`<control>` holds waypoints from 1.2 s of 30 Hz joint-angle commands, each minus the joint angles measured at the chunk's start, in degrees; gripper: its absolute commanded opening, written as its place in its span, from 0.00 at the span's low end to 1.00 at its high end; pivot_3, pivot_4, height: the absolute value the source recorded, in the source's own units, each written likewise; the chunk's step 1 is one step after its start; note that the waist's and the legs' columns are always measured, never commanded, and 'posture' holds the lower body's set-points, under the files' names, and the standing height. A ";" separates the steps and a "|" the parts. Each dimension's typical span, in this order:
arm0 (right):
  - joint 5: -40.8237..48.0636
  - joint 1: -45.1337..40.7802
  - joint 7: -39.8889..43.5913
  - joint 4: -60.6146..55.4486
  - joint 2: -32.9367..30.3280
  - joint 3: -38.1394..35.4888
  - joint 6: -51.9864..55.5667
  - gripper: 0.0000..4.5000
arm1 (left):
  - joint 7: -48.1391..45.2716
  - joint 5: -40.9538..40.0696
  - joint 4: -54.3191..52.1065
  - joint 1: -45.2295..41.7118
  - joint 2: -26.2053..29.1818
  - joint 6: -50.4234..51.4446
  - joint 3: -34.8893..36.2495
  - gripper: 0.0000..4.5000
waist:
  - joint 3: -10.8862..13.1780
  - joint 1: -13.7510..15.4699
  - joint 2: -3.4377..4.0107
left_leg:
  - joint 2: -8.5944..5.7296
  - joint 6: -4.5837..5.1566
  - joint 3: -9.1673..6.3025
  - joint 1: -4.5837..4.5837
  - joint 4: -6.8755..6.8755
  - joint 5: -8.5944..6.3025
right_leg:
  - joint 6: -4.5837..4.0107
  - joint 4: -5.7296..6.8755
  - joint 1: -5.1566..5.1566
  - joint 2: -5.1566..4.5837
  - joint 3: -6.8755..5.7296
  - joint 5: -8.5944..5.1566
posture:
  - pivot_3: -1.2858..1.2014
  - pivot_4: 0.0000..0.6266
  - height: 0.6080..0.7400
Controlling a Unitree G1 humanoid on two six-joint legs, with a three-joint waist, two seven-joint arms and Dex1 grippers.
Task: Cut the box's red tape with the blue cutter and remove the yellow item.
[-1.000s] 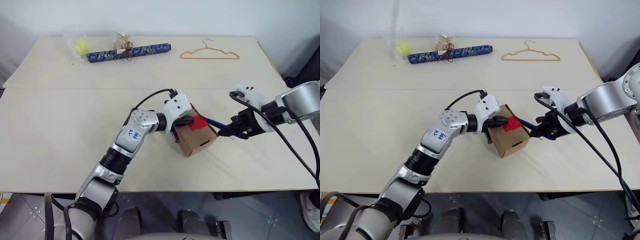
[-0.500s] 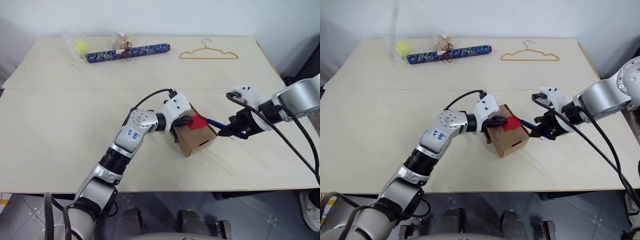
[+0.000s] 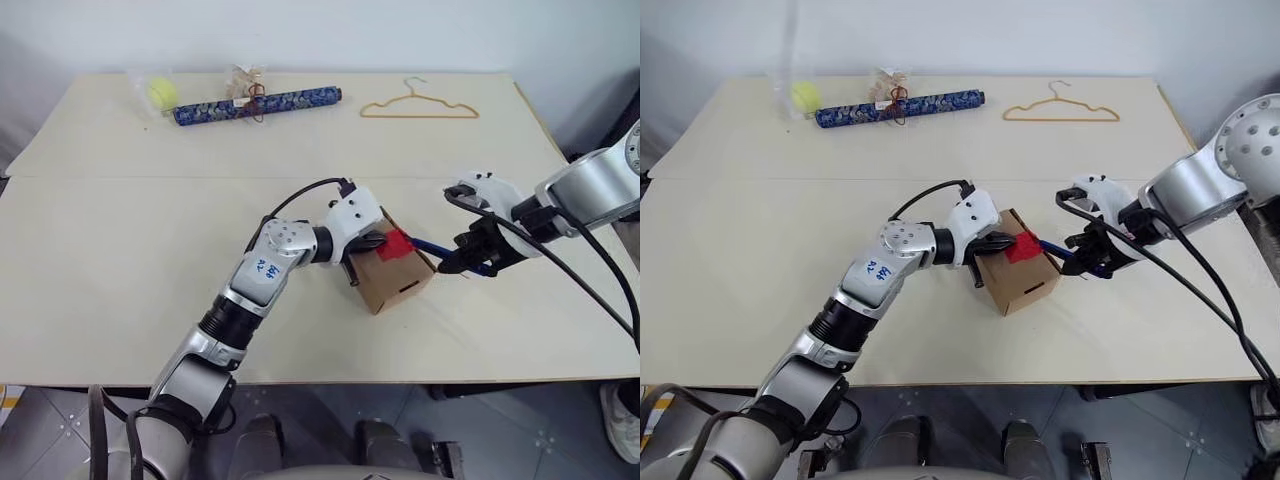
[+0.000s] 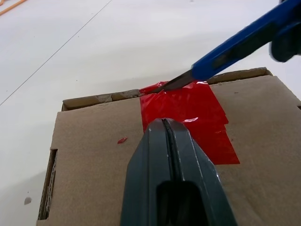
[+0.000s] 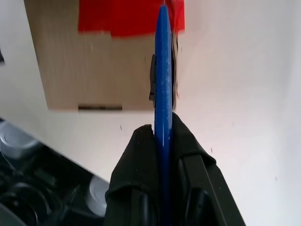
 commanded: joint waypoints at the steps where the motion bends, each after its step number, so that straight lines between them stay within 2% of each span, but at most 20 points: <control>1: 2.78 0.34 1.64 -3.39 -3.31 2.87 1.36 0.01 | -0.18 2.44 3.80 3.21 0.44 3.63 -3.32 0.00 | 0.00 -0.04 0.00 | 0.00 0.01 0.00 0.00 0.00 -0.01 | 0.00 -0.02 0.00 0.00 0.00 0.00 | 0.52 0.24 1.00; 7: 3.23 0.35 2.24 -4.51 -5.45 4.14 1.36 0.01 | -0.22 2.32 3.65 3.32 0.59 3.78 -3.31 0.00 | -0.01 -0.05 -0.01 | 0.00 0.04 0.00 0.00 0.02 -0.03 | -0.02 -0.01 0.00 0.00 0.01 -0.01 | 0.52 0.24 1.00; 12: 0.04 0.80 2.96 -3.89 -4.79 3.50 1.36 0.01 | -0.29 2.26 3.91 3.07 0.38 3.60 -3.33 0.00 | -0.01 -0.06 -0.01 | 0.01 0.05 0.00 0.00 0.04 -0.03 | -0.03 0.00 0.01 0.00 0.01 -0.01 | 0.52 0.24 1.00; 20: -12.05 -0.09 6.79 1.44 2.71 0.22 1.36 0.01 | -0.44 2.19 3.38 3.27 0.70 3.60 -3.31 0.00 | -0.11 -0.20 -0.03 | 0.02 0.05 0.02 0.02 0.14 -0.02 | -0.03 0.12 0.00 0.00 0.00 -0.01 | 0.52 0.24 1.00; 26: -17.26 -0.69 11.22 1.76 5.30 0.04 1.36 0.01 | -0.29 2.23 3.53 3.16 0.53 3.51 -3.26 0.00 | -0.13 -0.21 -0.03 | 0.02 0.04 0.02 0.03 0.20 -0.02 | -0.02 0.18 -0.01 0.01 0.01 -0.01 | 0.52 0.24 1.00; 36: -11.77 -1.51 18.55 -10.40 -5.49 6.32 1.36 0.01 | 0.42 2.51 4.92 2.50 0.12 2.97 -2.77 0.00 | -0.13 -0.06 -0.03 | -0.01 0.04 0.00 0.01 0.11 -0.03 | -0.02 0.07 0.00 0.00 0.00 -0.01 | 0.52 0.24 1.00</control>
